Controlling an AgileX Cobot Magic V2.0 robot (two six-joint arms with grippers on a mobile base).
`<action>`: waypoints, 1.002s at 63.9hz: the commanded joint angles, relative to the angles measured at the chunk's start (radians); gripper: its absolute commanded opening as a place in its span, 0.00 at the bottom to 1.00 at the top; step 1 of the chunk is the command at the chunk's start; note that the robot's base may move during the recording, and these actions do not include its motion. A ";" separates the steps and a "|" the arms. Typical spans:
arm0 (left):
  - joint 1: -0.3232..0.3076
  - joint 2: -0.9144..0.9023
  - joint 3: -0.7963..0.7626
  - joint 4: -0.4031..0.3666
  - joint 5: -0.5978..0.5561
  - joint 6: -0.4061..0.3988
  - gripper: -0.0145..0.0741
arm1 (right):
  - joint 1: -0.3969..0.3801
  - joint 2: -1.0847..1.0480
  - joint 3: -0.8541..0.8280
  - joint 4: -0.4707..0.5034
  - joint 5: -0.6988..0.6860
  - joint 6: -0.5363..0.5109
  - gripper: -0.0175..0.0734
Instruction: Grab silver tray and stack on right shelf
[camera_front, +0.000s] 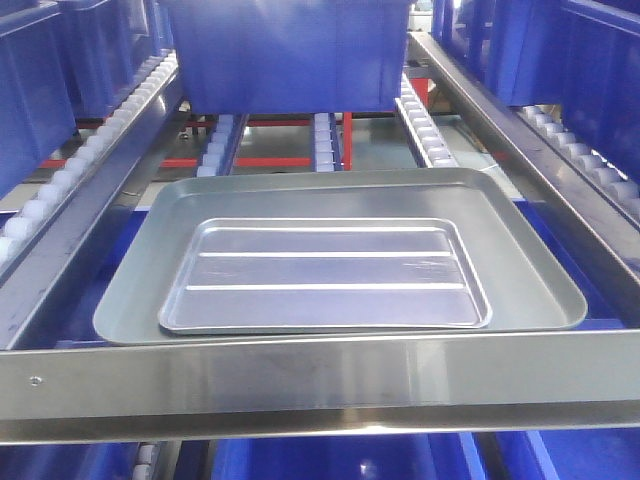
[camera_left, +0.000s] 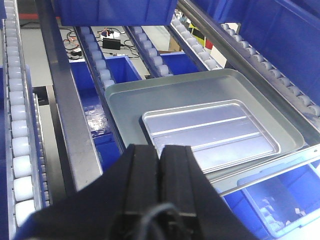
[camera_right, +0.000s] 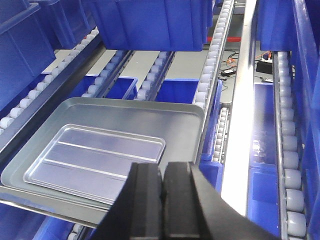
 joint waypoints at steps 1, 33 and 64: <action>-0.004 0.007 -0.027 0.011 -0.071 0.002 0.06 | -0.001 0.008 -0.027 -0.020 -0.084 -0.009 0.25; 0.054 -0.042 -0.006 -0.196 -0.057 0.231 0.06 | -0.001 0.008 -0.027 -0.020 -0.084 -0.009 0.25; 0.576 -0.296 0.414 -0.365 -0.451 0.370 0.06 | -0.001 0.008 -0.027 -0.020 -0.084 -0.009 0.25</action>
